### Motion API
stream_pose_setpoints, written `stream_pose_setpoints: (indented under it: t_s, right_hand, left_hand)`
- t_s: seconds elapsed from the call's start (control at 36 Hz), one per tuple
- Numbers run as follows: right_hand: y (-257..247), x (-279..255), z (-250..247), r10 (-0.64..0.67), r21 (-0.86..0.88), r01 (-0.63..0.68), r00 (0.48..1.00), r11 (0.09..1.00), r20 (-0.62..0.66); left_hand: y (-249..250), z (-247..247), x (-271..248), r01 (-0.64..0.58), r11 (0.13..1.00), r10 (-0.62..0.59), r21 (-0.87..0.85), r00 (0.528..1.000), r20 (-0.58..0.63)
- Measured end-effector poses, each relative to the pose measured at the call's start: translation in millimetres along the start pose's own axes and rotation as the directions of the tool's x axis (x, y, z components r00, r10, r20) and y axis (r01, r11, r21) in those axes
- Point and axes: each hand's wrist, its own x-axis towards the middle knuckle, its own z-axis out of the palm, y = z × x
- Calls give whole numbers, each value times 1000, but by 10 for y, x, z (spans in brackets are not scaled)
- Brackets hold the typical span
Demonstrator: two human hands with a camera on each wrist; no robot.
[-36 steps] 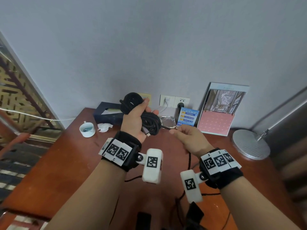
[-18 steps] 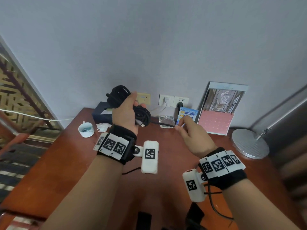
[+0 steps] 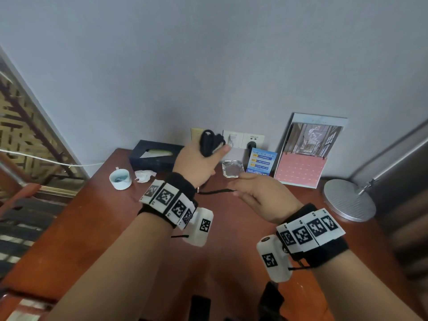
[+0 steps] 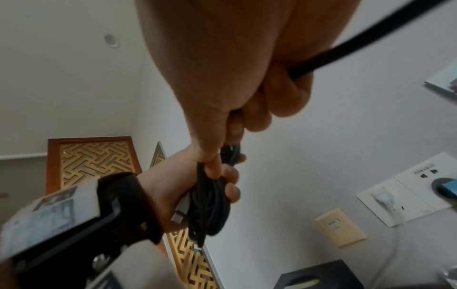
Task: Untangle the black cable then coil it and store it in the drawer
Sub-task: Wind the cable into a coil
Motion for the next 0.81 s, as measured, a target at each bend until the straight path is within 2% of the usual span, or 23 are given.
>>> stream_pose_setpoints:
  t_s: [0.11,0.17,0.22,0.31,0.36,0.47,0.53,0.67,0.72,0.81]
  right_hand:
    - [-31,31,-29,-7,14,10,989,1000,-150]
    - [-55,44,-39,48,53,-35,964,998,-260]
    - [-64,56,-54,151,91,-129,939,987,-309]
    - [-44,52,-106,317,169,-276,897,946,-307]
    - [-12,43,-132,366,196,-319,883,927,-295]
    - [10,32,-135,369,308,-281,885,909,-283]
    - [30,40,-130,390,389,-270,880,881,-271]
    - [77,83,-89,391,396,-276,886,876,-249]
    - [85,99,-81,392,450,-248,882,858,-262]
    - [71,115,-99,345,398,-232,907,888,-241]
  left_hand:
    - [7,114,-64,24,1000,-24,-2,989,146]
    - [14,178,-110,76,993,-56,-89,978,200]
    - [48,234,-166,120,975,-63,-186,956,286]
    - [33,291,-211,126,972,-38,-196,916,400]
    - [-25,306,-221,145,965,-26,-217,882,470]
    - [-35,311,-265,185,950,22,-250,763,646]
    - [-34,318,-266,182,957,20,-224,732,681]
    - [-39,339,-237,165,978,-57,-130,803,594]
    - [-37,348,-232,201,967,-84,-156,830,552]
    - [-51,330,-231,267,938,-139,-222,874,465]
